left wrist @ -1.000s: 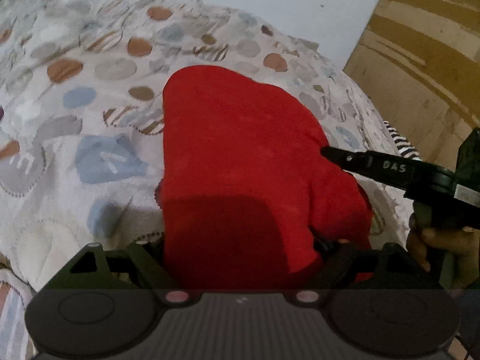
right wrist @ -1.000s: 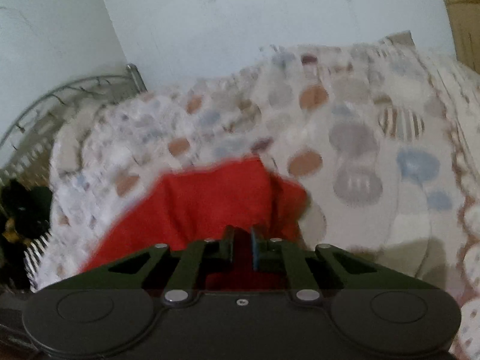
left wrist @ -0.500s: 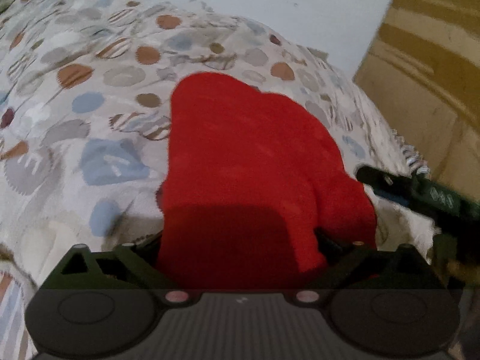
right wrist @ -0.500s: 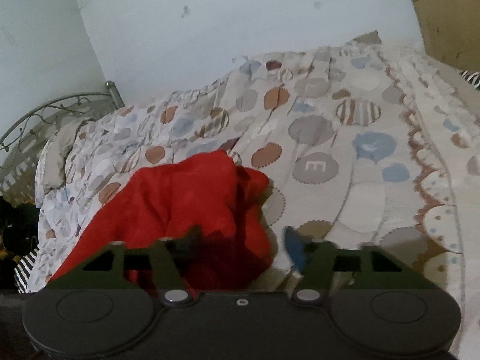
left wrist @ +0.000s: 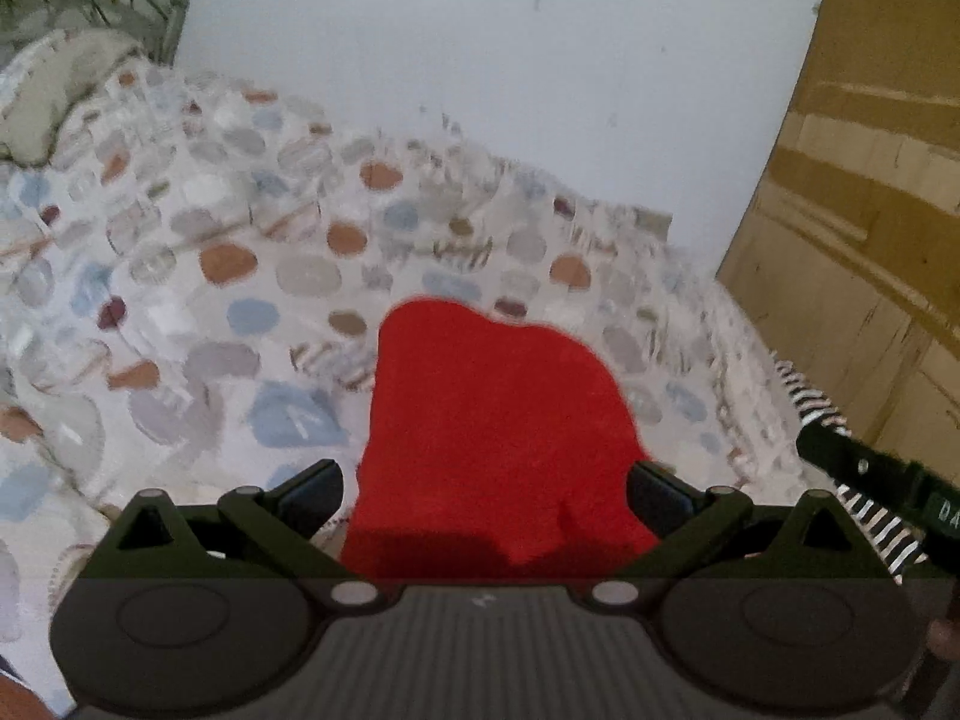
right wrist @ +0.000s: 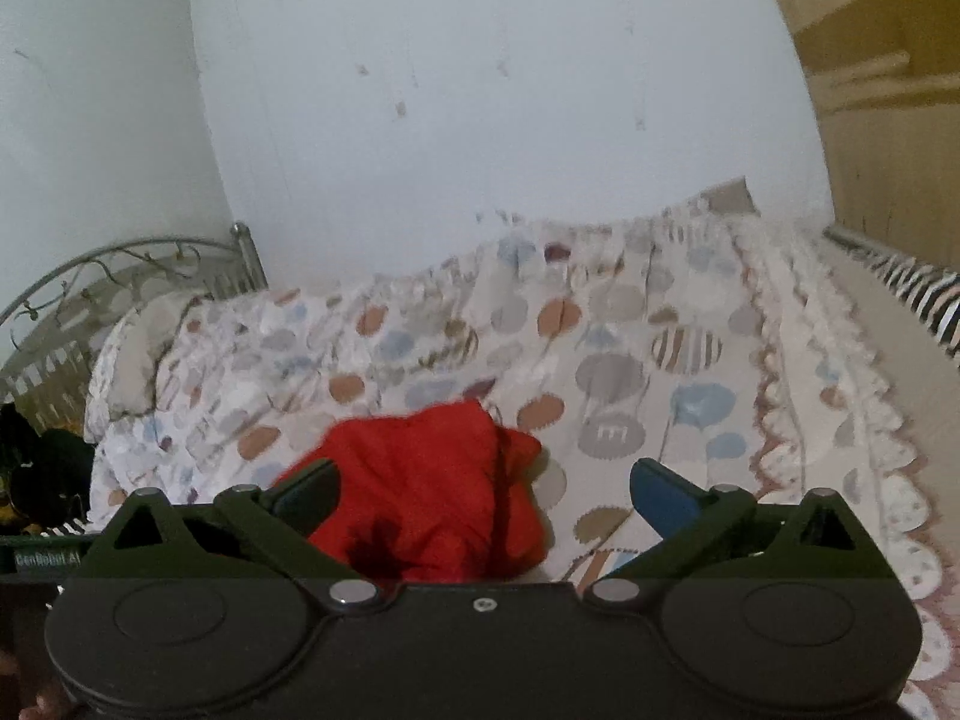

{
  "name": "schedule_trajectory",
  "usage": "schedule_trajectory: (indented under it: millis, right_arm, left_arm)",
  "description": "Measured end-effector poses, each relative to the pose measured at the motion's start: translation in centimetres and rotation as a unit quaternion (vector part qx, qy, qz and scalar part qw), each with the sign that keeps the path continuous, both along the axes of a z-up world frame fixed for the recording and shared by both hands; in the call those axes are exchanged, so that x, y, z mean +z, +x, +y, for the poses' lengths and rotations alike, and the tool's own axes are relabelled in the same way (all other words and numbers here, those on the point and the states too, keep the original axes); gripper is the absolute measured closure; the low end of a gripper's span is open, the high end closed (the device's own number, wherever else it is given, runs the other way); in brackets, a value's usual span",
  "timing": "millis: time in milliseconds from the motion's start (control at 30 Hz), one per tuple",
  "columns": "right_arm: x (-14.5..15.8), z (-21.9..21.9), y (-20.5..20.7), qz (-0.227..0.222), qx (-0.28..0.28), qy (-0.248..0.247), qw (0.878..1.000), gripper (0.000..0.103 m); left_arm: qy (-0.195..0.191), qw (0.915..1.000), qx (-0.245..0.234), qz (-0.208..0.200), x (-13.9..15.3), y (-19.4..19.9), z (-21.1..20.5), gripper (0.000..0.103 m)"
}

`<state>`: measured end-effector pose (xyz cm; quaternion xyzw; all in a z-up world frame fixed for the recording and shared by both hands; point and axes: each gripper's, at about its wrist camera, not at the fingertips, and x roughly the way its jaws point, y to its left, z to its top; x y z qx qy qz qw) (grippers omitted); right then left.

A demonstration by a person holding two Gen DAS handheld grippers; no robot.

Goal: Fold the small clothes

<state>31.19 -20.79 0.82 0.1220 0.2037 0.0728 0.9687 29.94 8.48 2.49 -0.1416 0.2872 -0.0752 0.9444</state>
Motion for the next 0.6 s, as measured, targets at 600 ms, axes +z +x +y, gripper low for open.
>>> schedule_trajectory:
  millis: [600]
  right_arm:
    - [7.2,2.6,-14.2,-0.106,-0.014,-0.041,0.993,0.000]
  left_arm:
    - [0.062,0.9932,0.002,-0.099,6.6,-13.3,0.4,0.001]
